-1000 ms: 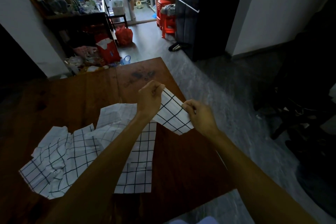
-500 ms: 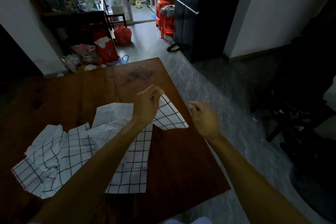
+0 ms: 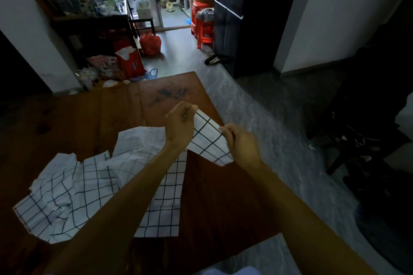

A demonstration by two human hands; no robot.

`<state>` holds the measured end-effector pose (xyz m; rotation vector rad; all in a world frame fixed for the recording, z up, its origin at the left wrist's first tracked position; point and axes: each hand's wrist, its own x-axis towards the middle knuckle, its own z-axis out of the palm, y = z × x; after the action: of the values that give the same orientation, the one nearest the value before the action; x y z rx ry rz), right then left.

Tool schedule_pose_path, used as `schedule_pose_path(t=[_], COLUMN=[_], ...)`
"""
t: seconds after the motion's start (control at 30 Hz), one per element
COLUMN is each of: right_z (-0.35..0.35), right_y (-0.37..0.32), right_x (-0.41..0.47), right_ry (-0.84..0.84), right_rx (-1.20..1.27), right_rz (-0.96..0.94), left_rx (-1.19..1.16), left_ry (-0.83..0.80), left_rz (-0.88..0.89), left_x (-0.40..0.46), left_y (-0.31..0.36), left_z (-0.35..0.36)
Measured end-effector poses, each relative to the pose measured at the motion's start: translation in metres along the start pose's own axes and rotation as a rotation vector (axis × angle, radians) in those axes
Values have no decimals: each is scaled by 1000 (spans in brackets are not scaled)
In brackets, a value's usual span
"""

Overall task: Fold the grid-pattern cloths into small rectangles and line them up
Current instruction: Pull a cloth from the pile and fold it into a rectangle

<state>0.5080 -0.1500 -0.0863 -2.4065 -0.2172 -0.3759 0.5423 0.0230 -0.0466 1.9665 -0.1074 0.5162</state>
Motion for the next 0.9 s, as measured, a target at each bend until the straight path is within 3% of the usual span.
schedule_pose_path(t=[0.2, 0.33, 0.43, 0.53, 0.63, 0.73, 0.9], right_z=[-9, -14, -17, -13, -10, -18, -32], right_y=[17, 42, 35, -5, -29, -38, -41], right_x=[-9, -30, -35, -9, 14, 18, 17], right_ry=[18, 80, 156, 48, -97, -125, -40], right_rx=[-66, -65, -6, 67, 97, 308, 780], right_rz=[10, 117, 240, 104, -94, 98, 344], left_rx=[18, -53, 95, 134, 112, 81, 20], left_ry=[-2, 137, -24, -200, -235, -206, -183], left_rz=[24, 46, 171, 225, 279, 263, 89], left_x=[9, 19, 19, 2, -8, -7, -11], left_y=[-3, -9, -3, 8, 11, 13, 1], left_z=[2, -12, -23, -8, 0, -10, -26])
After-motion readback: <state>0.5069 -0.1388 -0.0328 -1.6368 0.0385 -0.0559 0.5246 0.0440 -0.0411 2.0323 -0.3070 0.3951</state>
